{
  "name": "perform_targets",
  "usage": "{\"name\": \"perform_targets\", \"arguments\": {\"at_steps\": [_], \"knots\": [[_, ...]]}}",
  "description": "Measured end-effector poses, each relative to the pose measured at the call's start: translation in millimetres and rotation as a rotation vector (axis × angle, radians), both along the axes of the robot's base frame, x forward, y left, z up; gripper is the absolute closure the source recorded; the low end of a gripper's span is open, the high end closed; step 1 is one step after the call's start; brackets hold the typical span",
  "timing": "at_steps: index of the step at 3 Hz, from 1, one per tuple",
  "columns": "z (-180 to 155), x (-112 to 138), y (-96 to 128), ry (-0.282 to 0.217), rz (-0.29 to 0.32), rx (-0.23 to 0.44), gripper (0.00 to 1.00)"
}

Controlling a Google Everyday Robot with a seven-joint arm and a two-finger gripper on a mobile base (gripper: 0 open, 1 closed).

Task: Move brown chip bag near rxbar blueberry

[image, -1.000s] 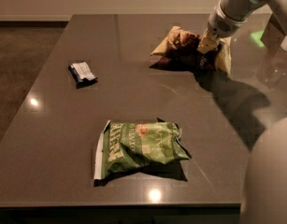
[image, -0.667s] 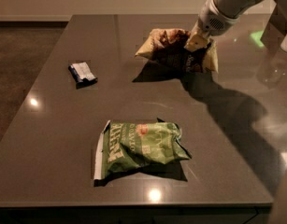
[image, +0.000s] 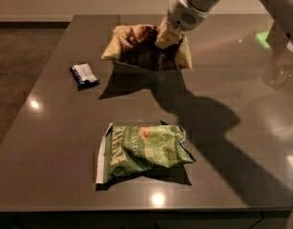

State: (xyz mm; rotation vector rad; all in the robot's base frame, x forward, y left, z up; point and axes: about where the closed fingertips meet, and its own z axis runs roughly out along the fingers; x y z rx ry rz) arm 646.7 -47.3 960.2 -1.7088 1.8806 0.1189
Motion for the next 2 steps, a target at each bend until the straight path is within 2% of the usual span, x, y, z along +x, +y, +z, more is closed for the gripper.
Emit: {"name": "perform_targets", "arguments": {"at_steps": [1,2], "knots": [[2.8,-2.9,41.6,-0.021,0.068,-0.020,1.00],[-4.2,-3.6,71.8,-0.018,0.108,-0.047,0.86]]}}
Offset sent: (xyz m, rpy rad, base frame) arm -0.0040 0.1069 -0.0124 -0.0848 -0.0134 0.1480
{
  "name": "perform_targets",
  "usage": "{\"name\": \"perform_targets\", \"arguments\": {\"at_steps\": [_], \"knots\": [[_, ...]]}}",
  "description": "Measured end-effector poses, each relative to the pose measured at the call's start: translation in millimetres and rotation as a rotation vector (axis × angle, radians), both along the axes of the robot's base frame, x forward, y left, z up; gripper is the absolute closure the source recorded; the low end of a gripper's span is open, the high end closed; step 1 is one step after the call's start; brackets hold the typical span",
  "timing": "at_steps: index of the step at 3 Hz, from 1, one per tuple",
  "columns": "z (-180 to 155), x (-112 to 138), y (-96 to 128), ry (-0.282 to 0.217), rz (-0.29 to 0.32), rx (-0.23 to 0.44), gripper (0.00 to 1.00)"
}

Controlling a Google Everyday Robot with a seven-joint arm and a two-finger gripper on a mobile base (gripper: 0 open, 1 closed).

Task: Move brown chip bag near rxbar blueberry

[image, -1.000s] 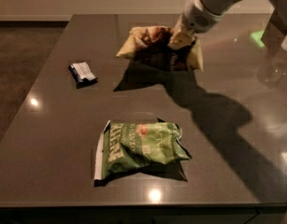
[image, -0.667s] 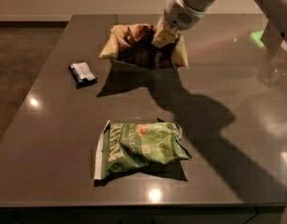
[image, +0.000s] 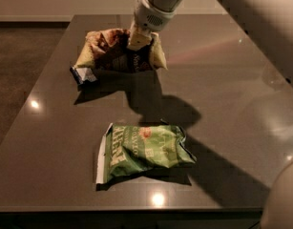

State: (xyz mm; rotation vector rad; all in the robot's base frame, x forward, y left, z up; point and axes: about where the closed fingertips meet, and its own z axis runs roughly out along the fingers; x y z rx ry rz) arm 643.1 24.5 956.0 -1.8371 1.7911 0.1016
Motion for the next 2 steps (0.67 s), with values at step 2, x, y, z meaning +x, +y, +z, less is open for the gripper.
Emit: {"name": "perform_targets", "arguments": {"at_steps": [2], "knots": [[-13.5,2.1,22.6,0.005,0.025,-0.027,0.32]]}}
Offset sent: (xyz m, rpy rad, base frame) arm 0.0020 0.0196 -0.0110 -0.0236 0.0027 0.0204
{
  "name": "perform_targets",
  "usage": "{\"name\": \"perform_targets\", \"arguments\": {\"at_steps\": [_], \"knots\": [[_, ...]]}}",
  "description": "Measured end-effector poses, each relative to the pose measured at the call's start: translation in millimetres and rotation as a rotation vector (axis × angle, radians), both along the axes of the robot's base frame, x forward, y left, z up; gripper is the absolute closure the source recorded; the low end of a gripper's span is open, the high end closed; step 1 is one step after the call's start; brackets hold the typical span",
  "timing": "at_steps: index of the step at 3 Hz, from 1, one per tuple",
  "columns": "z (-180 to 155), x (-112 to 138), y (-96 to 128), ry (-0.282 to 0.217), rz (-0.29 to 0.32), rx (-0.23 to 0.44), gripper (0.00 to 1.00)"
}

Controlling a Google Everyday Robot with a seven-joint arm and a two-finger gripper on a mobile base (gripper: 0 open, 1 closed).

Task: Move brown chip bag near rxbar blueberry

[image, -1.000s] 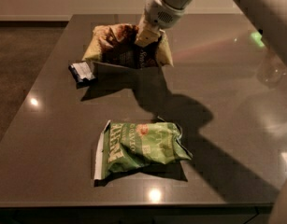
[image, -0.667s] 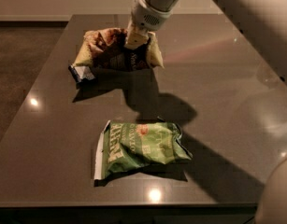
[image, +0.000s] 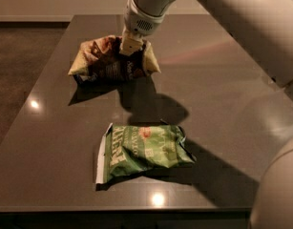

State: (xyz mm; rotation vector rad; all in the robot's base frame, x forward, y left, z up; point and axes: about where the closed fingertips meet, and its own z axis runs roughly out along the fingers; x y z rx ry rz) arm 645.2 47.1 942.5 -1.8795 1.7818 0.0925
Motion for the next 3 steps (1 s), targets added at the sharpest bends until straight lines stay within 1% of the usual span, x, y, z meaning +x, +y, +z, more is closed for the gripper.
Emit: {"name": "perform_targets", "arguments": {"at_steps": [1,2,3], "knots": [[-1.2,-0.1,1.4,0.002,0.002,-0.001,0.09],[-2.4,-0.2,2.3,0.003,0.004,-0.002,0.00],[-2.4,-0.2,2.3,0.003,0.004,-0.002,0.00]]}}
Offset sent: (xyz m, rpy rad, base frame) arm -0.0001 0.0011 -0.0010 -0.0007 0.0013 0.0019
